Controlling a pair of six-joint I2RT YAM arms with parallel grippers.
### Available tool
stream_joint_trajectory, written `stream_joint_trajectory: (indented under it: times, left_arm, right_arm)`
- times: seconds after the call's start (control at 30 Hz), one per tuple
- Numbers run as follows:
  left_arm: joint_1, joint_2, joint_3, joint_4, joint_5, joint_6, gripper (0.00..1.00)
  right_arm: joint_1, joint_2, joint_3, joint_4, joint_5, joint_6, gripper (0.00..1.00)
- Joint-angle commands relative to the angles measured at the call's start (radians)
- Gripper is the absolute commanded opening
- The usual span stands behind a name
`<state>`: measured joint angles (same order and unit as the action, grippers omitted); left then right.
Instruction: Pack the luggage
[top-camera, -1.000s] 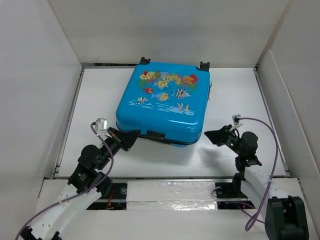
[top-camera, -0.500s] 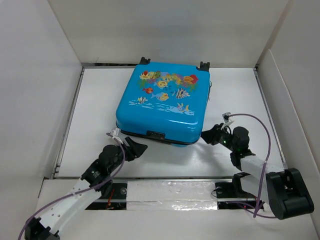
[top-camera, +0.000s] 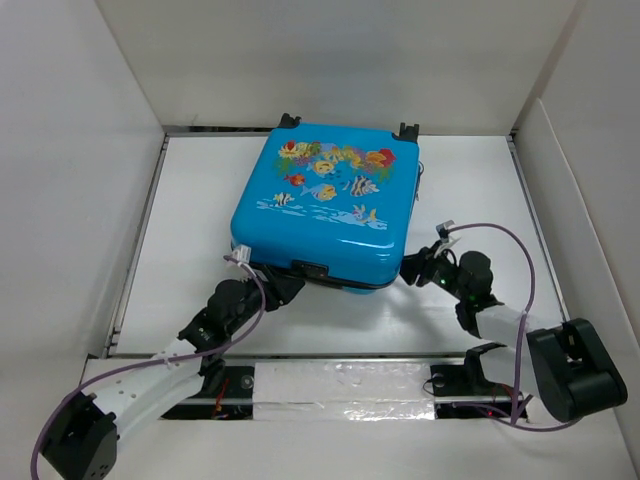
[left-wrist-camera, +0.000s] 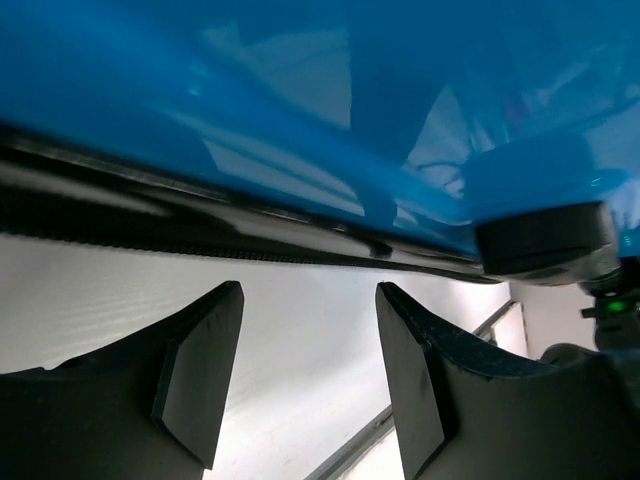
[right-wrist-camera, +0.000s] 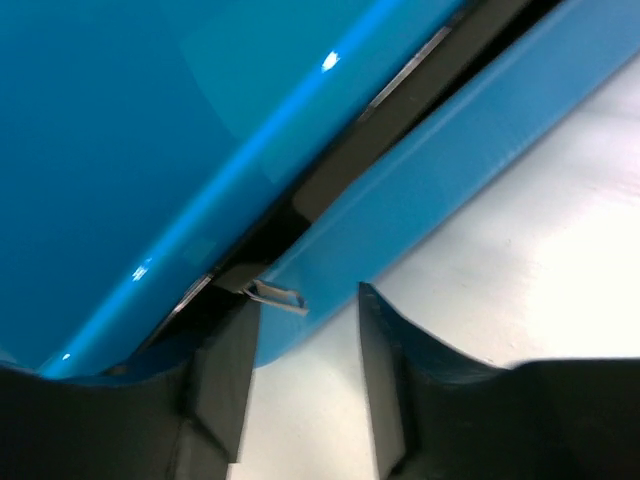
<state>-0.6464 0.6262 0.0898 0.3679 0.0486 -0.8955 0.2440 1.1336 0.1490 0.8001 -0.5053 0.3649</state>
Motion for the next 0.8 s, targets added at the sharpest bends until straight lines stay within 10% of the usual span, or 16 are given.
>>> stream_joint_trajectory:
  times: [0.0,0.77]
  left_arm:
    - [-0.004,0.007,-0.013,0.115,0.005,0.01,0.52]
    - [-0.099,0.223,-0.002,0.373,-0.039,-0.002,0.49]
  right_arm:
    - [0.024,0.037,0.043,0.177,-0.045,-0.046,0.45]
    - [0.211,0.006,-0.032,0.223,0.227,0.02,0.0]
